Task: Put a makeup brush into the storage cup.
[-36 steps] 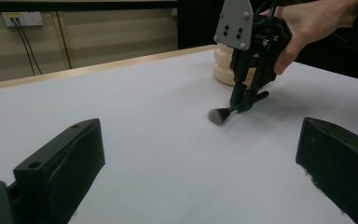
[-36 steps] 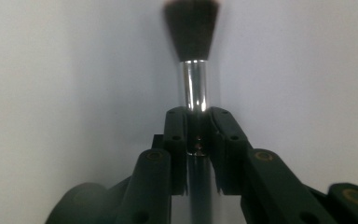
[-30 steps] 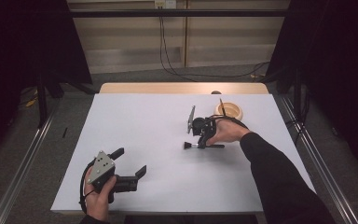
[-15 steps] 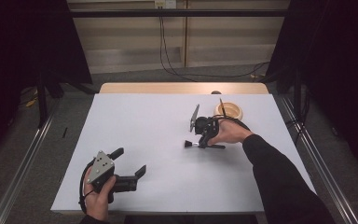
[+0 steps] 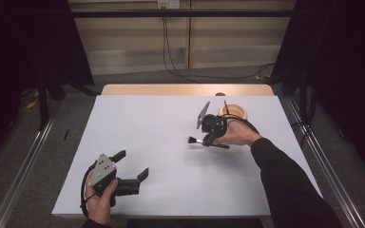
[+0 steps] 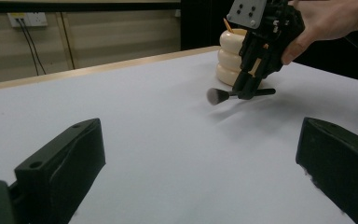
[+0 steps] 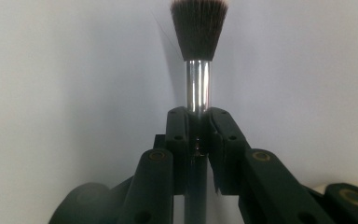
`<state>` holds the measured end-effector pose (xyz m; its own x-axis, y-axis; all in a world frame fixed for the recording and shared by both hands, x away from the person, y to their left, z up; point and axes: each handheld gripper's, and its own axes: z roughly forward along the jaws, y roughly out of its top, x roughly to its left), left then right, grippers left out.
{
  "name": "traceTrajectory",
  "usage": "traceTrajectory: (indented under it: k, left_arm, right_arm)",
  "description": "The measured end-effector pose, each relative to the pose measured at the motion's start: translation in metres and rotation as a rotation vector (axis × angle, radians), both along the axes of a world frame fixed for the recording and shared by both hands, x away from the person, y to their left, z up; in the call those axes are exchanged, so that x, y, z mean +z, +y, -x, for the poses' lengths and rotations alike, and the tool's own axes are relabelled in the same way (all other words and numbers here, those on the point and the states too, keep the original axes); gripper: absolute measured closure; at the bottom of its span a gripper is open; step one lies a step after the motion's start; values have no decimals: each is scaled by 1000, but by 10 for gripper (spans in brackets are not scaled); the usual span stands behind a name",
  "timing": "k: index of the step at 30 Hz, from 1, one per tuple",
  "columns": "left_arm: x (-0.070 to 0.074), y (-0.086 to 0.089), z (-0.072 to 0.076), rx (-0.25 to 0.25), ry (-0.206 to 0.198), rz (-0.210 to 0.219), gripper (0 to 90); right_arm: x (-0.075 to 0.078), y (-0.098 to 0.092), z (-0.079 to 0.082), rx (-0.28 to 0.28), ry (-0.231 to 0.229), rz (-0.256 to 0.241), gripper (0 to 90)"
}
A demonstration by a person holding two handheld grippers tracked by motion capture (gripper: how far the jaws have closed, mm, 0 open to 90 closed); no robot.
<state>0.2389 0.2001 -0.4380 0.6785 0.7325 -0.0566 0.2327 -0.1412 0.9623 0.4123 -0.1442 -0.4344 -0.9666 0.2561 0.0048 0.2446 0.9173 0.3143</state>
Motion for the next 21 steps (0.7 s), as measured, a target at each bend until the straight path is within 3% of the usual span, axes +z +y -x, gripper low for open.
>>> traceTrajectory:
  k: [12,19,21]
  left_arm:
    - [0,0,0,14,1,-4,10]
    - [-1,1,0,17,5,-7,11]
    - [0,0,0,15,4,-8,11]
  right_arm:
    - [-1,-8,3,-73,-10,-44,790]
    - [5,-22,6,-119,-41,-112,790]
    - [7,-23,11,-102,-67,-130,789]
